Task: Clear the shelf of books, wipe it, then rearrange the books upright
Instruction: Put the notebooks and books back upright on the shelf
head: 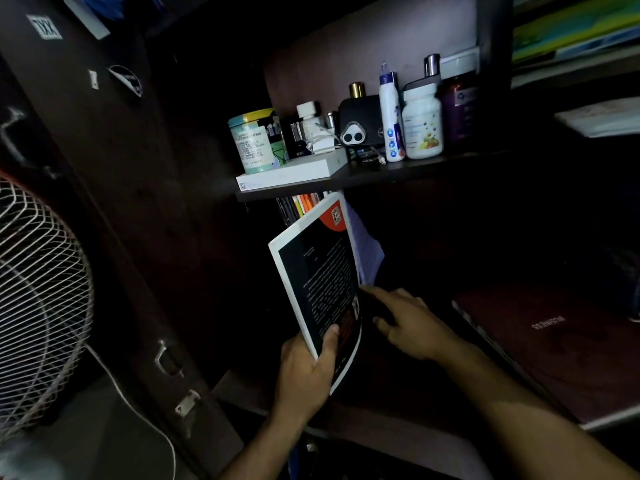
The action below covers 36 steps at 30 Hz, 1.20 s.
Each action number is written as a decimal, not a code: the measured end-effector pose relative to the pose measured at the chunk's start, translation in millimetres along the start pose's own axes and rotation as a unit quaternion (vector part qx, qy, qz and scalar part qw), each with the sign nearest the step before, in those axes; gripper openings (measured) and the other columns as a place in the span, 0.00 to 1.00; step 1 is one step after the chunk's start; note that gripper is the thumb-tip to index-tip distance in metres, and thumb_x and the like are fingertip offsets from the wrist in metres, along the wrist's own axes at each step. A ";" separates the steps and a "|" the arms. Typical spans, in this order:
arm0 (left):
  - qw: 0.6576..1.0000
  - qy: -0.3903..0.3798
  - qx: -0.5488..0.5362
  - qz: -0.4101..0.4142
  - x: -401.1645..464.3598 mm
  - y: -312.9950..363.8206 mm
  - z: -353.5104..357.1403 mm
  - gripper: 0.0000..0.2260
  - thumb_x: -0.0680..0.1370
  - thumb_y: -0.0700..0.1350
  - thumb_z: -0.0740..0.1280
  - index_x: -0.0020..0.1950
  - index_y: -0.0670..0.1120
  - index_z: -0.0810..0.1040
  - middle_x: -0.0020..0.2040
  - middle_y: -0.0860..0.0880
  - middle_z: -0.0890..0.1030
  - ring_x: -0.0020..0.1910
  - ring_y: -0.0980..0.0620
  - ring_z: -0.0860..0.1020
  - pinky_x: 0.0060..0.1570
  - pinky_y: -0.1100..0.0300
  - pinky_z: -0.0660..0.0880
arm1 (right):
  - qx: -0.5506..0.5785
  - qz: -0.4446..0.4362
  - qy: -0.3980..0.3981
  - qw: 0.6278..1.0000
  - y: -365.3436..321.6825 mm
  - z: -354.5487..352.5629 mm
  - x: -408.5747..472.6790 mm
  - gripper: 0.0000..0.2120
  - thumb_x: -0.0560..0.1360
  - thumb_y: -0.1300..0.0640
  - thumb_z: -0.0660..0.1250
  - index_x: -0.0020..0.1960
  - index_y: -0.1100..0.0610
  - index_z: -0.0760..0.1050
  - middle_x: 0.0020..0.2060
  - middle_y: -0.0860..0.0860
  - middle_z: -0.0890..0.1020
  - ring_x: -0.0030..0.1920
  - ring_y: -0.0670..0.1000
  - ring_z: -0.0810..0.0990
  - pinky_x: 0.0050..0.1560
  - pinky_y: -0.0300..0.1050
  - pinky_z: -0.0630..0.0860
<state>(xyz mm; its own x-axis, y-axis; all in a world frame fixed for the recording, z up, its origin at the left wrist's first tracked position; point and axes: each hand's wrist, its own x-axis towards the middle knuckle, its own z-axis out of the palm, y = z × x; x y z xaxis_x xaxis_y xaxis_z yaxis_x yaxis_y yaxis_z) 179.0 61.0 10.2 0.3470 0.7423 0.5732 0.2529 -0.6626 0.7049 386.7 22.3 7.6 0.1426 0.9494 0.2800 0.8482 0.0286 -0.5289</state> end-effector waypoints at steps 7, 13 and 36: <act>1.000 -0.007 -0.002 -0.011 1.1 -0.3 0.7 0.12 0.81 0.46 0.68 0.41 0.61 0.75 0.39 0.72 0.80 0.42 0.72 0.79 0.43 0.78 0.71 | -0.059 -0.002 0.011 0.998 1.0 4.1 2.0 0.35 0.81 0.52 0.62 0.82 0.42 0.47 0.76 0.45 0.66 0.71 0.49 0.63 0.65 0.47 0.59; 0.999 -0.014 -0.009 -0.032 2.5 3.2 -0.7 0.08 0.79 0.51 0.68 0.40 0.61 0.76 0.38 0.70 0.81 0.41 0.71 0.79 0.42 0.76 0.73 | -0.155 0.025 0.011 0.988 5.1 10.4 4.5 0.37 0.81 0.47 0.61 0.82 0.43 0.44 0.76 0.54 0.56 0.71 0.57 0.63 0.68 0.51 0.64; 0.985 0.104 0.049 -0.127 4.6 0.9 -2.2 0.10 0.78 0.44 0.72 0.58 0.41 0.82 0.41 0.63 0.73 0.40 0.61 0.73 0.45 0.70 0.70 | -0.187 0.037 -0.029 0.981 4.9 11.3 8.8 0.34 0.83 0.40 0.54 0.80 0.35 0.36 0.82 0.56 0.43 0.76 0.62 0.60 0.73 0.58 0.58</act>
<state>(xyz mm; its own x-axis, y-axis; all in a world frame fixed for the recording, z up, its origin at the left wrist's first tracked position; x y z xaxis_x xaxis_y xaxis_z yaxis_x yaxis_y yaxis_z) 178.8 64.0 14.4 0.0707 0.8833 0.4635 0.3975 -0.4511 0.7991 386.4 34.3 -1.5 0.1905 0.9612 0.1995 0.9660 -0.1473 -0.2125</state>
